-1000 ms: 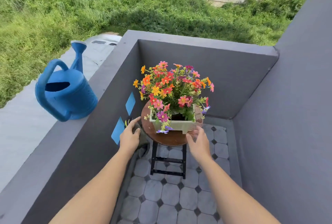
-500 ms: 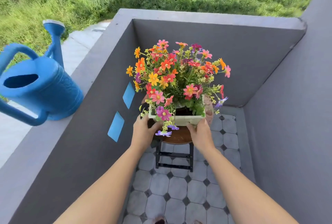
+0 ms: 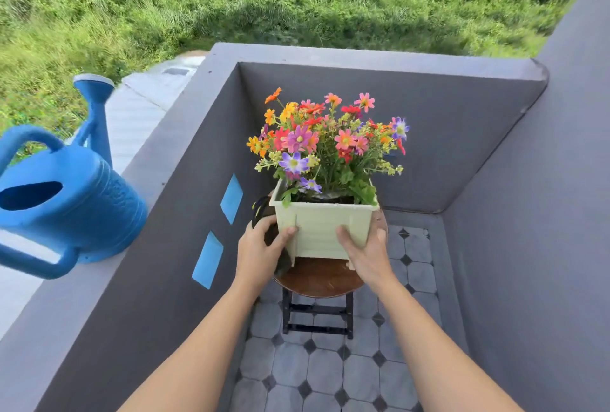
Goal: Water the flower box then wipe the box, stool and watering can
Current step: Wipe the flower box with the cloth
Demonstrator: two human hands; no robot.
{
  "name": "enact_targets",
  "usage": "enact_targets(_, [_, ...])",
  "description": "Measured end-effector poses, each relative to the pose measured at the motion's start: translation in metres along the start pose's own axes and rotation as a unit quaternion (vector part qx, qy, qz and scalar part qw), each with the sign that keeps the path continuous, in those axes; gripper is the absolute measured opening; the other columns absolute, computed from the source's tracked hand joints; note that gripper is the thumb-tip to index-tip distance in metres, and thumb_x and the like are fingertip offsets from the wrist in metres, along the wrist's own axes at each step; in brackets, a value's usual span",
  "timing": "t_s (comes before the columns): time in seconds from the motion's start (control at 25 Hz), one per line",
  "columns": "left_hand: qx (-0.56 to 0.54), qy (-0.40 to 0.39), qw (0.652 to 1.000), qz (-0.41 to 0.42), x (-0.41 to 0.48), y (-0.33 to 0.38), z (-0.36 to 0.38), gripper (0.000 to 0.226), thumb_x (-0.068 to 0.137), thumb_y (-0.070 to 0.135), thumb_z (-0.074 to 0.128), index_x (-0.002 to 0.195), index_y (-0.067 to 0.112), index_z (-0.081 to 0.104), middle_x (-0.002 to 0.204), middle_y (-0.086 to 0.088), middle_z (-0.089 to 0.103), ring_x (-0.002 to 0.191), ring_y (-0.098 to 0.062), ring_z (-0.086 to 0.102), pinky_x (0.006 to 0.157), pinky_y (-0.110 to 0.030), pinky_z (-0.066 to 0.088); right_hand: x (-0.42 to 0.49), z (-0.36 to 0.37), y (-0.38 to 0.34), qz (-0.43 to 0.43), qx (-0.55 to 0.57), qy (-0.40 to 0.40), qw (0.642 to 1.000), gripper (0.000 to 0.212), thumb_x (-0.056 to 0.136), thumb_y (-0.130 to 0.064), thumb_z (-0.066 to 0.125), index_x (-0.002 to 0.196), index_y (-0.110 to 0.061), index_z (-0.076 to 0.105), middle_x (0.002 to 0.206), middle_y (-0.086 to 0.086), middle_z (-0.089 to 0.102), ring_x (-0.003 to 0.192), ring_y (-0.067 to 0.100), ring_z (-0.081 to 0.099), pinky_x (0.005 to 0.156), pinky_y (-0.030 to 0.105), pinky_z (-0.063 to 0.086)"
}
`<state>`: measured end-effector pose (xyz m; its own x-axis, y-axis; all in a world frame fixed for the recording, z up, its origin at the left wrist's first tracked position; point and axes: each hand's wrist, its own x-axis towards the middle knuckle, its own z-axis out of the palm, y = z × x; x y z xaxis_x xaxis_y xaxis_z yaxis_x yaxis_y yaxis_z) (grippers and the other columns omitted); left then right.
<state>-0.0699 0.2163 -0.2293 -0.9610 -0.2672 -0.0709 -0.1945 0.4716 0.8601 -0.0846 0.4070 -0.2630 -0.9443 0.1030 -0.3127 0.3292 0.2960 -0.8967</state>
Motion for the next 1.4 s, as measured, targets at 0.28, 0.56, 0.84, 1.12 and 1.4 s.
enact_targets(0.28, [0.002,-0.017,1.000,0.009,0.000,-0.003,-0.003,0.037,0.086,0.038,0.063,0.118,0.020,0.064,0.111,0.002,0.057,0.106,-0.013,0.051,0.086,-0.026,0.039,-0.008,0.008,0.003,0.014,0.183,-0.067,0.981,0.066,0.087,-0.033,0.058,0.144,-0.027,0.025,0.134,0.001,0.049,0.112,0.017,0.055,0.063,0.024,0.059])
enact_targets(0.56, [-0.062,0.043,0.995,0.060,-0.015,0.041,-0.020,0.046,0.086,0.038,0.063,0.131,0.036,0.050,0.124,0.022,0.056,0.109,0.011,0.048,0.101,-0.025,0.043,-0.035,0.005,-0.041,-0.050,0.169,0.036,0.984,0.107,0.051,-0.086,0.055,0.132,-0.017,0.045,0.110,-0.011,0.060,0.097,-0.011,0.058,0.069,0.005,0.049])
enact_targets(0.84, [-0.135,0.145,0.964,0.175,-0.026,0.115,-0.029,0.055,0.095,0.026,0.044,0.142,0.047,0.026,0.153,0.012,0.030,0.142,-0.002,0.024,0.110,-0.011,0.024,-0.050,-0.024,-0.115,-0.113,0.131,0.055,0.983,0.073,0.076,-0.068,0.048,0.139,-0.032,0.037,0.104,-0.034,0.053,0.094,-0.017,0.050,0.090,0.022,0.041])
enact_targets(1.12, [0.267,0.201,0.889,0.314,-0.034,0.138,-0.034,0.045,0.083,0.013,0.050,0.127,0.013,0.041,0.133,-0.013,0.059,0.136,-0.039,0.015,0.090,-0.072,0.039,-0.068,-0.045,-0.166,-0.173,0.083,0.082,0.978,0.074,0.077,-0.068,0.051,0.142,-0.038,0.032,0.105,-0.017,0.063,0.088,-0.008,0.059,0.070,0.008,0.040])
enact_targets(1.4, [0.336,0.222,0.817,0.413,-0.055,0.135,-0.040,0.046,0.074,0.003,0.039,0.116,0.019,0.047,0.127,-0.005,0.064,0.146,-0.029,0.005,0.088,-0.068,0.041,-0.087,-0.054,-0.203,-0.201,0.085,0.110,0.970,0.073,0.079,-0.069,0.051,0.142,-0.038,0.031,0.113,-0.008,0.065,0.109,0.019,0.060,0.082,0.023,0.039])
